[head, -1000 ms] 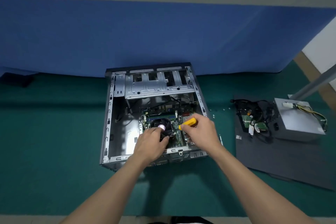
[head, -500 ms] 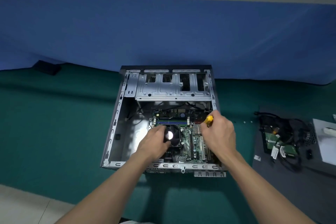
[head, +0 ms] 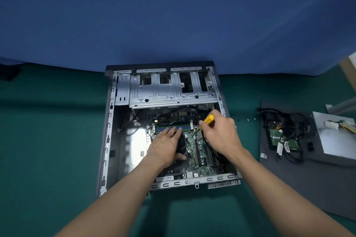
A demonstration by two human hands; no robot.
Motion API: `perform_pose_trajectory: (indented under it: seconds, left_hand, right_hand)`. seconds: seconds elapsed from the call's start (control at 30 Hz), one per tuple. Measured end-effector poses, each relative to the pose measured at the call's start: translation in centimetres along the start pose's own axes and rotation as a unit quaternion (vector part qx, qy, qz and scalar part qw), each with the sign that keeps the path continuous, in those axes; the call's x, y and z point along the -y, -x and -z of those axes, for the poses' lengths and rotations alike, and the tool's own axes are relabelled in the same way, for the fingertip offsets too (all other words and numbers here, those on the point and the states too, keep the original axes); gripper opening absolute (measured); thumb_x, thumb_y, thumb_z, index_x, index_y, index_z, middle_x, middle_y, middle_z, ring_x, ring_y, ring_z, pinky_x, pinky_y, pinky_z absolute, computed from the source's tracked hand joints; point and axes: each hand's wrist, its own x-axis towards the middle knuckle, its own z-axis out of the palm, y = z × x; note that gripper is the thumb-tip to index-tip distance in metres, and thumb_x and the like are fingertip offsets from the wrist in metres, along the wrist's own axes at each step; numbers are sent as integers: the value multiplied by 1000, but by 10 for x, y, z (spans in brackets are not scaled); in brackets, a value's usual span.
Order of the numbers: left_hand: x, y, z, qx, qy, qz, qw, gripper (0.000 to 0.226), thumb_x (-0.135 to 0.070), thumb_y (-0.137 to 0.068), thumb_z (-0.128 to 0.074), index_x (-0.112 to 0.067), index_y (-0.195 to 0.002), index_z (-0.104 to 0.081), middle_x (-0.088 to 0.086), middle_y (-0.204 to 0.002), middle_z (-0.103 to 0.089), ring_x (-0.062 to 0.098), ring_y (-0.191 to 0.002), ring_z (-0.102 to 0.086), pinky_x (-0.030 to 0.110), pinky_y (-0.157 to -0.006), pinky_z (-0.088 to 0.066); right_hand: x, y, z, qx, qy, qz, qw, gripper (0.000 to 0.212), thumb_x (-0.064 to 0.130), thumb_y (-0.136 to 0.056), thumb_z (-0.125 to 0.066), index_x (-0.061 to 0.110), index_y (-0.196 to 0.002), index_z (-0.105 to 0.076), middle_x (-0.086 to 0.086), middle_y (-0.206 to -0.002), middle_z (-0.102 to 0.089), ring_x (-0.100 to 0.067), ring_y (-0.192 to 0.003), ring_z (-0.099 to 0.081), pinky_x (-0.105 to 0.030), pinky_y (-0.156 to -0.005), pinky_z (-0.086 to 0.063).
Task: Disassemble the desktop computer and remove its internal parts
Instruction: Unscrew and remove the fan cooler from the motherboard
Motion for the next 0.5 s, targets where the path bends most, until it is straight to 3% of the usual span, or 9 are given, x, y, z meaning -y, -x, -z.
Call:
perform_pose_trajectory:
  seconds: [0.23, 0.5]
  left_hand:
    - [-2, -9, -1, 6, 33, 15, 999, 104, -49, -81, -68, -23, -154, 2, 6, -162, -5, 27, -149, 0, 37, -119, -2]
    - [-3, -10, -1, 11, 35, 19, 999, 104, -48, -80, -68, -23, -154, 2, 6, -162, -4, 27, -149, 1, 38, -120, -3]
  right_hand:
    - [7, -2, -9, 26, 12, 12, 1000, 20, 32, -90, -62, 21, -79, -50, 5, -55, -54, -7, -49, -50, -20, -44, -32]
    - [11, -6, -11, 37, 23, 12, 999, 17, 32, -91, -60, 20, -84, -50, 2, -62, -58, -12, -55, -54, -29, -52, -39]
